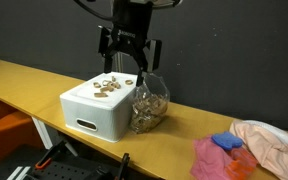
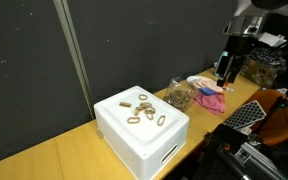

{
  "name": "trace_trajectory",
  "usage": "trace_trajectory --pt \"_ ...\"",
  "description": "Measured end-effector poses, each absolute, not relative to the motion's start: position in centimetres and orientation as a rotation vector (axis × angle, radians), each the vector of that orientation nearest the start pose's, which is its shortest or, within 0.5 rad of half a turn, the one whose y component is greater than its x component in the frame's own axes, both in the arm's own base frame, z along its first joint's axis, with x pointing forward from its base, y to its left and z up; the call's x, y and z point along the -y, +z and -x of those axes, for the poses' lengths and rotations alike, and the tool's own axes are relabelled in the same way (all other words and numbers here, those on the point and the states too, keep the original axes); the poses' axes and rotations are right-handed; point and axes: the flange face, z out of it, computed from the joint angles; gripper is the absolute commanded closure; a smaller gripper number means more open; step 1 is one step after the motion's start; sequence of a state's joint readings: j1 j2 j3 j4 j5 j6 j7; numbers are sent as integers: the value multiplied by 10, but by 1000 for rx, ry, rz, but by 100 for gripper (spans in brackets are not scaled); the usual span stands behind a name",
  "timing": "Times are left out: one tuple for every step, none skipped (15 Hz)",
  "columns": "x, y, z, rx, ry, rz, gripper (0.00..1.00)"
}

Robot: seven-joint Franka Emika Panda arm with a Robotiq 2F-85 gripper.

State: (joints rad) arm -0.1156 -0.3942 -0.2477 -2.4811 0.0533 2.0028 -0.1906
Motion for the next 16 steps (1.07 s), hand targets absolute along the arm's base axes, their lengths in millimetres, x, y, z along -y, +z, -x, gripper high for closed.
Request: trace_trajectory --pt "136 420 -392 -229 37 2967 0" --pt "129 418 -401 -193 -5 2970 0" --pt "121 416 -410 -148 -40 2972 0" --pt "113 412 -421 -95 -70 2971 0" --pt "106 407 -431 -35 -91 2969 0" --pt "99 401 -442 39 -98 2972 0" --pt "93 393 -454 115 -94 2974 0" --pt "89 386 -466 189 -85 2976 0" --pt "87 380 -479 257 -77 2977 0" --pt "85 375 -493 321 -73 2974 0" --pt "84 371 -509 381 -72 2972 0" --pt "81 367 -525 439 -75 2969 0" --pt "77 364 -539 488 -80 2963 0" --pt "71 361 -552 534 -85 2954 0" --pt "65 356 -564 571 -89 2940 0" --pt "57 352 -574 605 -91 2928 0"
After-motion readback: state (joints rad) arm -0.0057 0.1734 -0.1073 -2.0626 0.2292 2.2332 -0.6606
